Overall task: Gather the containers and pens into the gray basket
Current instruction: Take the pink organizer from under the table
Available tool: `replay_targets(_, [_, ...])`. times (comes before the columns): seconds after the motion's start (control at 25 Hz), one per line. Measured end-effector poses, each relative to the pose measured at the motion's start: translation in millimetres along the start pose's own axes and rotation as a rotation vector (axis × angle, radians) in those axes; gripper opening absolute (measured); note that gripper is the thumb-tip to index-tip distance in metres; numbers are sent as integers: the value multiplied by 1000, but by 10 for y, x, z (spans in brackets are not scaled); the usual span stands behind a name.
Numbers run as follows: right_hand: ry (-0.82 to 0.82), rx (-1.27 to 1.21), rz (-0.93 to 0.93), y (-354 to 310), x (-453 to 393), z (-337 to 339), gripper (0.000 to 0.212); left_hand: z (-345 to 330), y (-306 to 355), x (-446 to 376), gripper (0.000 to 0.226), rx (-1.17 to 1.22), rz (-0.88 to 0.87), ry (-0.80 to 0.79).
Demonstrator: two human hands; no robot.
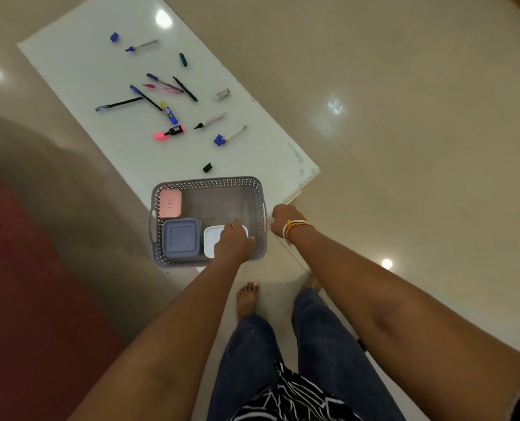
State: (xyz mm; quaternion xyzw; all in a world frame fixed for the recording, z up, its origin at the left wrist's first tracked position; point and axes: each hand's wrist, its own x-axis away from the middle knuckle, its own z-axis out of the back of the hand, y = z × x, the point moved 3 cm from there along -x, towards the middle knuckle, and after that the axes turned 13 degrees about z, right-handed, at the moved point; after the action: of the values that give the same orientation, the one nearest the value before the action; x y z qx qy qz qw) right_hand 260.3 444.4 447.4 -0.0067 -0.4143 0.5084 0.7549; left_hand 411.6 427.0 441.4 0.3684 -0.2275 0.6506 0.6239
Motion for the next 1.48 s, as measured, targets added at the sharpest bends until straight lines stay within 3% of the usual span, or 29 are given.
replay_targets(0.56, [-111,138,270,783,-562,2022,35,499,1861,19,57,129,158,57])
replay_targets(1.04, [-264,392,404,426,-2194,3364,26,1699,2899,-964,57,265,293,151])
replay_targets(1.24, [-338,555,516,134,-2728,3890,12,2150,3235,-1228,56,335,394,188])
replay_targets(1.48, [-426,616,691,-130,-3398,4567,28,2537,3931,-1577,62,550,520,256])
